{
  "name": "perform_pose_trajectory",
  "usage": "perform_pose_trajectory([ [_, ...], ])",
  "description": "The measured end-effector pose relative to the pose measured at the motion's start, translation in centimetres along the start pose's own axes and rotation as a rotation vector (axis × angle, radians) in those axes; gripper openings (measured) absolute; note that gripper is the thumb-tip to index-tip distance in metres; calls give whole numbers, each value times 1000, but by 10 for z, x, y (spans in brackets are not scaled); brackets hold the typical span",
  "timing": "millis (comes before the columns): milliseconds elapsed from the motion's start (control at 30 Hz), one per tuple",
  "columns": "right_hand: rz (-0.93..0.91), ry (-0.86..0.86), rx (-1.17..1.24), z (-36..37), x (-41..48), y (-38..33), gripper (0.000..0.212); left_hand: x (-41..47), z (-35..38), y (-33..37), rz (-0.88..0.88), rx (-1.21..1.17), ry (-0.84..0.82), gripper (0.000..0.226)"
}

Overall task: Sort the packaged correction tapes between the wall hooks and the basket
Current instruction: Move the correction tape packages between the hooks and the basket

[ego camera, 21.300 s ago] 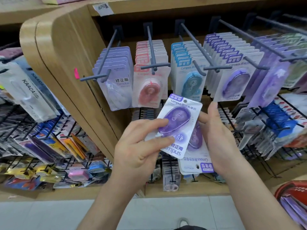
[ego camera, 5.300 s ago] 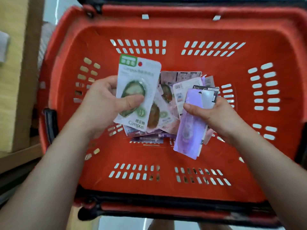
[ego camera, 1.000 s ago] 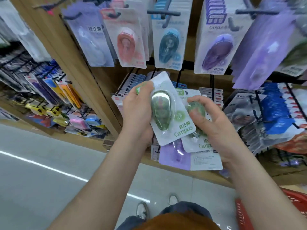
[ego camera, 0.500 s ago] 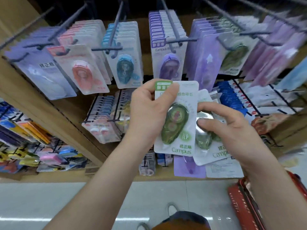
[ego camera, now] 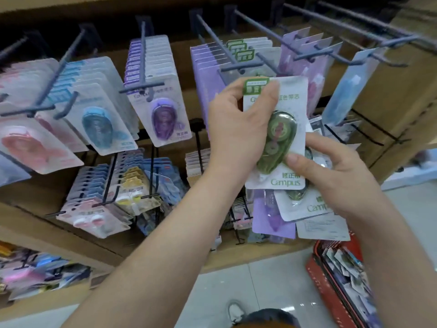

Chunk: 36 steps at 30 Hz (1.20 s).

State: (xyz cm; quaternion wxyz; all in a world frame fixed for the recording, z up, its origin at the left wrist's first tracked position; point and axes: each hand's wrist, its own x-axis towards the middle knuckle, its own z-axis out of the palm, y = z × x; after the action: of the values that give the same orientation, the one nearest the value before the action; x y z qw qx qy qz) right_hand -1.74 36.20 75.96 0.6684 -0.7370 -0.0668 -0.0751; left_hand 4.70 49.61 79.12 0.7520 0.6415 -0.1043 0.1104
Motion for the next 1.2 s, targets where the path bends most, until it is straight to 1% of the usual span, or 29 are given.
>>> perform_pose_trajectory([
  [133,8,51,35,-11,1,5,21,2,17,-9,51,38,-59,14],
  [267,29,64,13,-15,9,8,23,7,19,-14,79,-2,7,8],
  [367,66,57,47,-13,14,10,27,9,18,-15,59,-4,-14,10],
  [433,78,45,81,-13,16,11,27,13,18,-13,27,-3,-20,12],
  [533,97,43,100,-13,21,11,25,18,17,-10,-124,-106,5,14],
  [600,106,51,92,-11,25,12,22,17,14,-7,-181,-105,-23,16],
  [667,112,75,102,-9,27,13,20,8,5,-5,-177,-54,-103,14],
  [700,109,90,110,-8,27,14,20,0,-1,-5,-165,-19,-151,25],
  [767,100,125,111,-7,27,15,20,-16,-16,-9,-108,62,-234,55],
  [800,97,140,100,-7,27,16,20,-22,-20,-11,-77,101,-258,63],
  [867,90,177,76,-8,26,20,17,-25,-24,-18,-32,178,-252,62],
  [933,59,230,24,-14,22,24,13,-17,-22,-25,7,281,-171,54],
  [1000,23,265,-103,-21,16,27,18,-5,-18,-31,1,384,-88,50],
  [1067,7,300,-183,-28,8,30,23,6,-15,-33,-43,442,-34,48],
  [1133,-3,344,-187,-32,2,29,27,11,-13,-35,-51,471,-1,49],
  [1200,-27,356,-148,-31,-2,26,34,10,-13,-34,-34,578,-7,50],
])
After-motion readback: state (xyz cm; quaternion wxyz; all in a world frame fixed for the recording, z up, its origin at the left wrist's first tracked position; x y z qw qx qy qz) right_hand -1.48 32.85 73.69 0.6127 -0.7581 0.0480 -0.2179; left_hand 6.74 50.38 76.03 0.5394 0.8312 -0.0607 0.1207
